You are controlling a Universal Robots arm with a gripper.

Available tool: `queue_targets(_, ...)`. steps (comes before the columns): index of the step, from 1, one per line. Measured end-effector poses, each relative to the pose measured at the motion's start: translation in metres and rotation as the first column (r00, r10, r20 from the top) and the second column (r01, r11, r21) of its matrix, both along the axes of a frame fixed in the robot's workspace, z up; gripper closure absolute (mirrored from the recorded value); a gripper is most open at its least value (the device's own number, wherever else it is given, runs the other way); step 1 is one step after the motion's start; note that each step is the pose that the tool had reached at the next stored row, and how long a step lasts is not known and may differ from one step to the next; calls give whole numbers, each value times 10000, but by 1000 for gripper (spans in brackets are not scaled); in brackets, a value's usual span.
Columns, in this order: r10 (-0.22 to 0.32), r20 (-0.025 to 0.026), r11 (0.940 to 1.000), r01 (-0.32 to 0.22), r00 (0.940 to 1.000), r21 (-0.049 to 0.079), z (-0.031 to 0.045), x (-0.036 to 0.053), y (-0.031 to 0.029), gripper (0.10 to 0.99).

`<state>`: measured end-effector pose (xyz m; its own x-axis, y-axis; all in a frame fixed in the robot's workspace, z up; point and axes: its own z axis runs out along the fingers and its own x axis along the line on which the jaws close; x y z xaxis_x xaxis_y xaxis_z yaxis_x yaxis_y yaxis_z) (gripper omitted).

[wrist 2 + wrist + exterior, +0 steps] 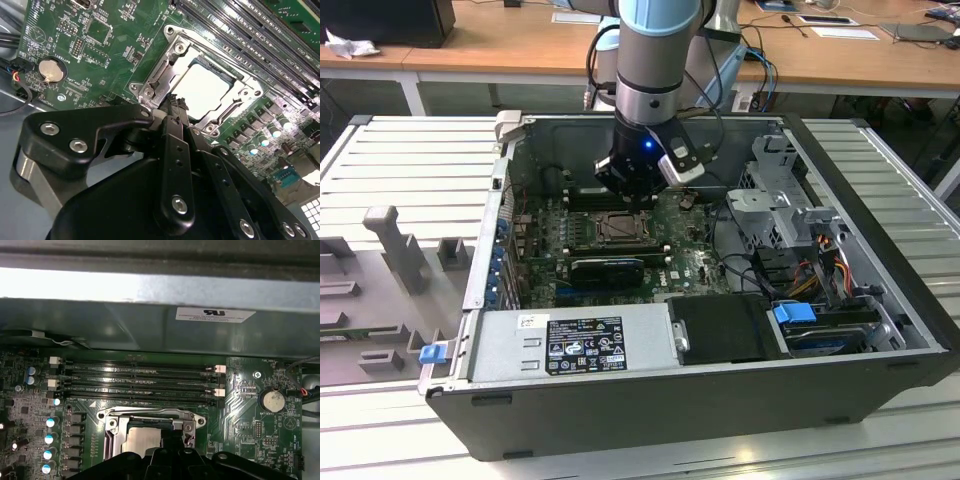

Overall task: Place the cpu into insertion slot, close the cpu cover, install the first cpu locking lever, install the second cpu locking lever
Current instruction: 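Install the second cpu locking lever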

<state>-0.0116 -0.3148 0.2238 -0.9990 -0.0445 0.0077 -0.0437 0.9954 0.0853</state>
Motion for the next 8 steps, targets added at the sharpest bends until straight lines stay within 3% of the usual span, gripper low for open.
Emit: queue_targets(8, -1, 0, 10000, 1, 10000, 0, -1, 0, -26, 980)
